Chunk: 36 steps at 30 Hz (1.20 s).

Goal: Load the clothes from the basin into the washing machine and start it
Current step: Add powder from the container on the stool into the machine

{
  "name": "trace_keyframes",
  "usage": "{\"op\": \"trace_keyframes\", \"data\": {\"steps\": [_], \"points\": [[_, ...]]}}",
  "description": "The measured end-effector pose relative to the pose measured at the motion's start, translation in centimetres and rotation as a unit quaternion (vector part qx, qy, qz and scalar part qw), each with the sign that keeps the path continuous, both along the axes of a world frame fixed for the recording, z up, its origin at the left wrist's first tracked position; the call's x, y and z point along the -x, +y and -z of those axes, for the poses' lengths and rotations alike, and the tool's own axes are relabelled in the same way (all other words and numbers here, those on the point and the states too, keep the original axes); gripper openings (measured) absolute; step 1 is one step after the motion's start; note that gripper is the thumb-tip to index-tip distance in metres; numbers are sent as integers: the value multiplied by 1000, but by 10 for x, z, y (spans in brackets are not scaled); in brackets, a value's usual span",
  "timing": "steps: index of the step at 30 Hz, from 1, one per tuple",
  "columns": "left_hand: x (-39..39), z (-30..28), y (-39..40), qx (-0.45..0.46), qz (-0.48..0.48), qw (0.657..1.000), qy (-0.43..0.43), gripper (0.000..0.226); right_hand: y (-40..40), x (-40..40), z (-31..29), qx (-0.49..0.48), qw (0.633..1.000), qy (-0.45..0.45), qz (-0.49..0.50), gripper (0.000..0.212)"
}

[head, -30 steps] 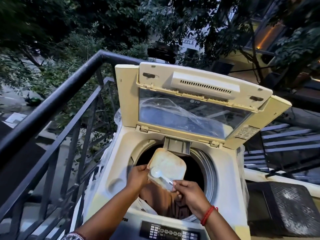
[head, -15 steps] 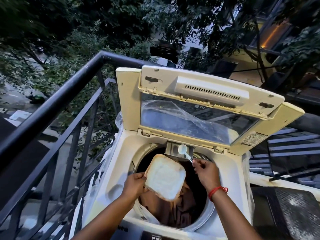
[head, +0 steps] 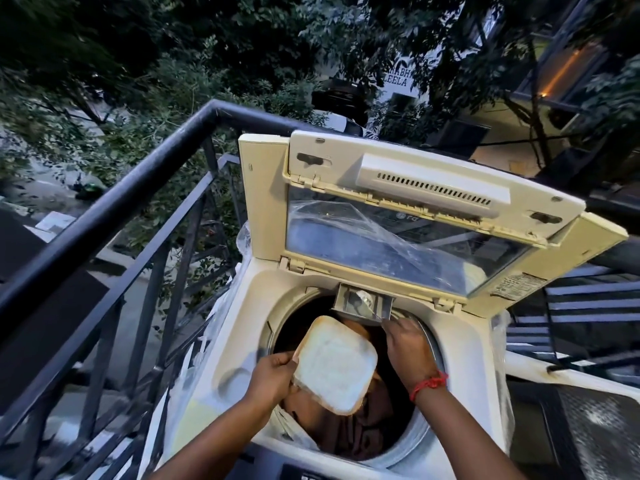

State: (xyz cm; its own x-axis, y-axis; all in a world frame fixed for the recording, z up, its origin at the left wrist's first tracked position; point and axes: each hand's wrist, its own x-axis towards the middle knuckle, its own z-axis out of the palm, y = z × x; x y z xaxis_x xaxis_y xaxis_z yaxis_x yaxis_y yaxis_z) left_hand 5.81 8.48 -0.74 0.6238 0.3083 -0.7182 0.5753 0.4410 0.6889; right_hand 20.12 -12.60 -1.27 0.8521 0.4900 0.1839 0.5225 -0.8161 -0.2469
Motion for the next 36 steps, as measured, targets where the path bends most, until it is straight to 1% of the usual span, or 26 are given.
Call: {"op": "trace_keyframes", "data": {"steps": [4, 6, 8, 10, 12, 14, 16, 18, 20, 22, 23, 25, 27, 29, 30, 31, 33, 34, 36], "points": [[-3, -1, -8, 6, 10, 1000, -4, 20, -10, 19, -12, -137, 987, 50, 67, 16], [-6, -1, -14, 11, 15, 1000, -7, 20, -14, 35, -20, -178, 979, 77, 64, 13], [-8, -3, -23, 19, 24, 1000, -9, 21, -20, 53, -21, -191, 976, 93, 49, 10], [-11, -6, -32, 33, 30, 999, -14, 19, -29, 72, -17, -146, 987, 68, -4, 16], [-13, -10, -44, 45, 40, 998, -21, 19, -42, 88, -12, -58, 995, 23, -75, 32], [-15, -12, -57, 54, 50, 997, -29, 19, -55, 99, -9, -5, 995, 5, -99, 43], [-17, -15, -72, 63, 68, 995, -33, 20, -72, 106, -5, -15, 997, 2, -74, 47], [-19, -16, -87, 67, 82, 994, -33, 21, -89, 112, -5, -29, 999, 2, -29, 45], [-22, -17, -103, 71, 96, 992, -39, 22, -104, 117, -10, -45, 999, -2, 17, 37], [-24, -22, -122, 69, 119, 989, -50, 22, -122, 121, -19, -78, 995, -8, 63, 19], [-25, -24, -131, 65, 131, 988, -58, 21, -131, 124, -22, -99, 991, -8, 88, 16], [-28, -29, -151, 60, 152, 984, -73, 20, -149, 129, -26, -150, 979, 6, 141, 16], [-32, -31, -170, 50, 174, 980, -81, 21, -166, 134, -30, -214, 953, 20, 214, 12], [-39, -34, -197, 47, 198, 975, -89, 21, -188, 140, -35, -300, 907, 20, 293, 19], [-42, -36, -205, 48, 209, 972, -95, 21, -194, 142, -38, -347, 883, 25, 316, 24], [-46, -38, -218, 50, 226, 968, -101, 21, -205, 143, -37, -395, 851, 38, 344, 28], [-54, -39, -253, 52, 264, 958, -98, 22, -236, 146, -32, -488, 767, 77, 409, 35], [-57, -37, -266, 53, 271, 956, -96, 23, -248, 147, -29, -522, 728, 93, 434, 34], [-65, -33, -297, 52, 298, 949, -88, 24, -278, 151, -23, -575, 662, 108, 469, 31]]}}
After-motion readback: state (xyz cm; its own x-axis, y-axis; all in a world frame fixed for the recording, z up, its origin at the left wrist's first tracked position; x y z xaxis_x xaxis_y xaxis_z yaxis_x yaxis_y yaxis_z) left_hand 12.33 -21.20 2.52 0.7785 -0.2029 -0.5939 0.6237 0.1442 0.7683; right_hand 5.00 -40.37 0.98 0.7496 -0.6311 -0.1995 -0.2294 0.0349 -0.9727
